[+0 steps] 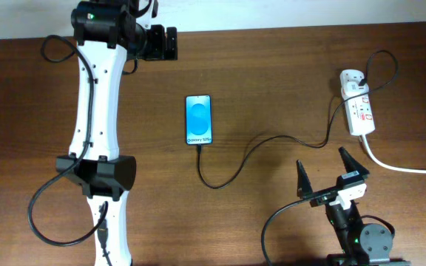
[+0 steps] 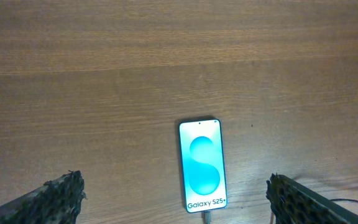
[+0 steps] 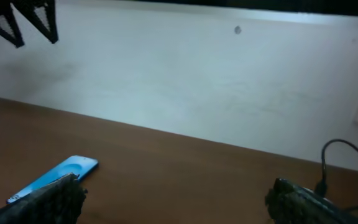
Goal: Plug charger to phone and switch on socket
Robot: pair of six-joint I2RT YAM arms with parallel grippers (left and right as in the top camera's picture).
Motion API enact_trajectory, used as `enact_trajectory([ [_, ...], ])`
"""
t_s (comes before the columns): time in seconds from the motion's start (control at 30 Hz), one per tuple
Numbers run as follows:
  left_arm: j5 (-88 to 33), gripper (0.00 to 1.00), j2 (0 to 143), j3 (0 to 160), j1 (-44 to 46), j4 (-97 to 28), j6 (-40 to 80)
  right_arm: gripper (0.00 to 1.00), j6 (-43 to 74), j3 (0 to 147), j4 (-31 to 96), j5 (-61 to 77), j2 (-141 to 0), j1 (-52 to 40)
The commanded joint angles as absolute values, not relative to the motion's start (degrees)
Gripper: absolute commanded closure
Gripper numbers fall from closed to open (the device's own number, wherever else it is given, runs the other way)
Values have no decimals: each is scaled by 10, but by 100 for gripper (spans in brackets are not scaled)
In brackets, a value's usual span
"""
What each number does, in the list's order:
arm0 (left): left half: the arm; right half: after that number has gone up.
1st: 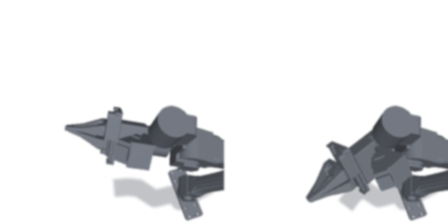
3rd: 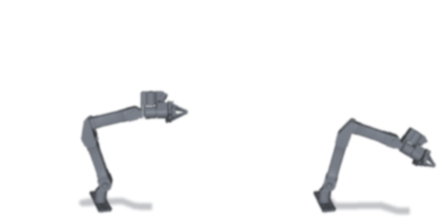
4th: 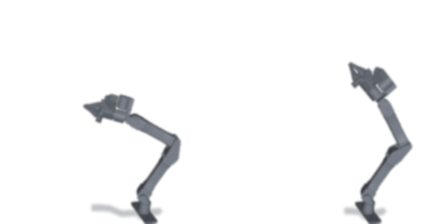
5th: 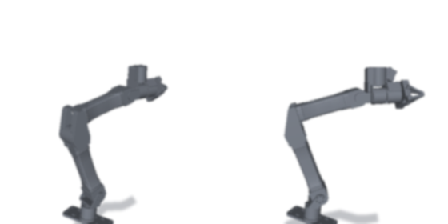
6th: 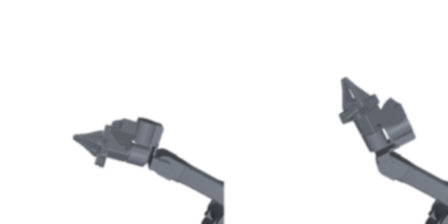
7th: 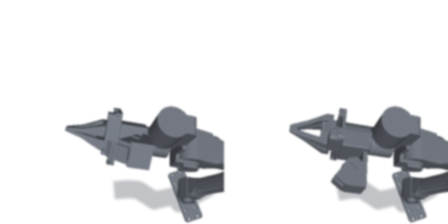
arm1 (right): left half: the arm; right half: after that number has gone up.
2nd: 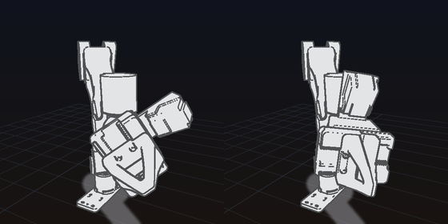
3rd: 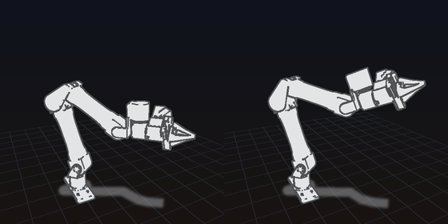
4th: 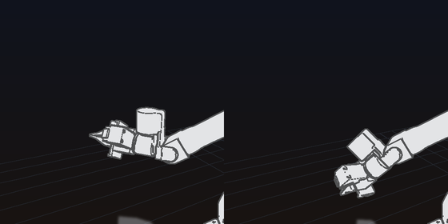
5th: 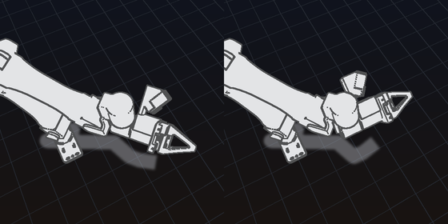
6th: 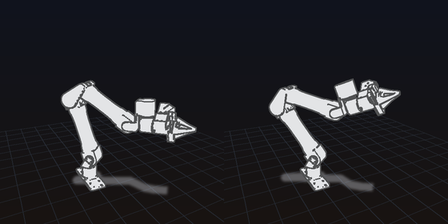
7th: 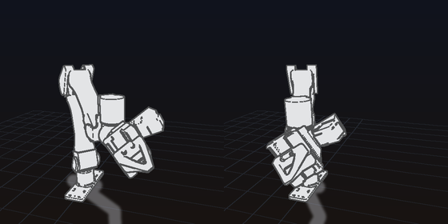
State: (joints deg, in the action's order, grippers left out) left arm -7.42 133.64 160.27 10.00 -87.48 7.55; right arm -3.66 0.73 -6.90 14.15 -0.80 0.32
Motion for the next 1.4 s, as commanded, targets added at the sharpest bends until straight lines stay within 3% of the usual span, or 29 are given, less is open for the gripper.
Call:
enact_trajectory([
  [0.0,-70,0,1338,1602,100,-875,81,2,-41,3,-19,117,-2,1],
  [0.07,-70,0,1338,1602,100,-875,81,2,-41,3,37,117,-2,0],
  [1.37,-70,1,1338,1602,102,-875,81,1,-41,3,36,113,-2,0],
])
